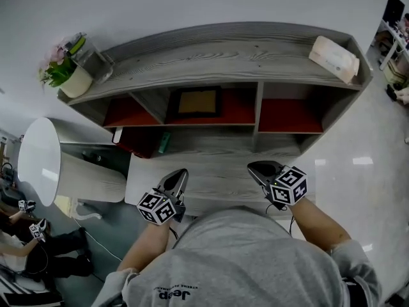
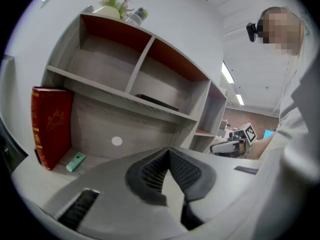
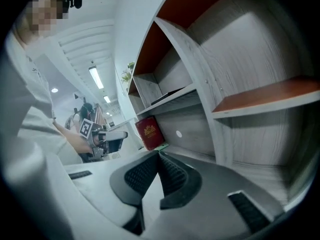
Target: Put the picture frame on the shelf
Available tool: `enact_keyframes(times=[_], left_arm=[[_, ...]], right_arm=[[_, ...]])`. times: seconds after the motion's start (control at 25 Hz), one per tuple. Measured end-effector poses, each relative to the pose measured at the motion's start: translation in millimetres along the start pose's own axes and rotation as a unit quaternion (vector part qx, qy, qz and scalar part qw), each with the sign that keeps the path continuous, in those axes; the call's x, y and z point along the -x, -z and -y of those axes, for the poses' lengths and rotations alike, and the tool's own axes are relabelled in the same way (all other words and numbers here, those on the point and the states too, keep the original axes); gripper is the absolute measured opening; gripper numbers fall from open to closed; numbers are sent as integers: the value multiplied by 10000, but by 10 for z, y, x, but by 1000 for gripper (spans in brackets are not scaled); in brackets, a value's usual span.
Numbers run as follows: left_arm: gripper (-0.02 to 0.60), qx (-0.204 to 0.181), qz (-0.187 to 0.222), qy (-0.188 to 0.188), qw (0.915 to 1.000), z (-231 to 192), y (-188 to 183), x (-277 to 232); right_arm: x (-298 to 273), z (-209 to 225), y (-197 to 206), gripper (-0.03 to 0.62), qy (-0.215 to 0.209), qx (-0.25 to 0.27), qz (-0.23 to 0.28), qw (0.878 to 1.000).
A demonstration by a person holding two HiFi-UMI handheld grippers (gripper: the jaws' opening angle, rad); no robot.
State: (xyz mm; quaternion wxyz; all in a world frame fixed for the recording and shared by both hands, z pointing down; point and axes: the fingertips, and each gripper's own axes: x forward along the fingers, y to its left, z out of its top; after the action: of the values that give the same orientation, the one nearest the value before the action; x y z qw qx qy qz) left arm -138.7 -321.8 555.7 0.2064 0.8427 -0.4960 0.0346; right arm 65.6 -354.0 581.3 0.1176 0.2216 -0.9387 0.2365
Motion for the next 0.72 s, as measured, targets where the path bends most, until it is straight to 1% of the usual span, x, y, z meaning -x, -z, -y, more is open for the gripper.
enact_keyframes(times=[0.16,0.24,0.36,0.48,0.6,0.72], left_arm=[[11,11,-203,311,9993,-275,177,81],[11,-7,-364,486,9982,-426,269,102],[11,-16,-604,749,9954,-632,373,115],[11,-19,-809,945,9922,-809,461,100],[11,39,-921,1077,9899,-869,546,96],[11,113,-957,1112,9891,-841,625,73]], right_arm=[[-350,-86,144,18,204,-195,-119,9995],[-568,-121,238,18,361,-398,-190,9984],[-872,-147,412,17,667,-738,-345,9944],[-1097,-150,546,17,923,-872,-500,9906],[-1199,-177,610,17,1015,-932,-585,9887],[-1199,-204,664,17,992,-858,-669,9891]])
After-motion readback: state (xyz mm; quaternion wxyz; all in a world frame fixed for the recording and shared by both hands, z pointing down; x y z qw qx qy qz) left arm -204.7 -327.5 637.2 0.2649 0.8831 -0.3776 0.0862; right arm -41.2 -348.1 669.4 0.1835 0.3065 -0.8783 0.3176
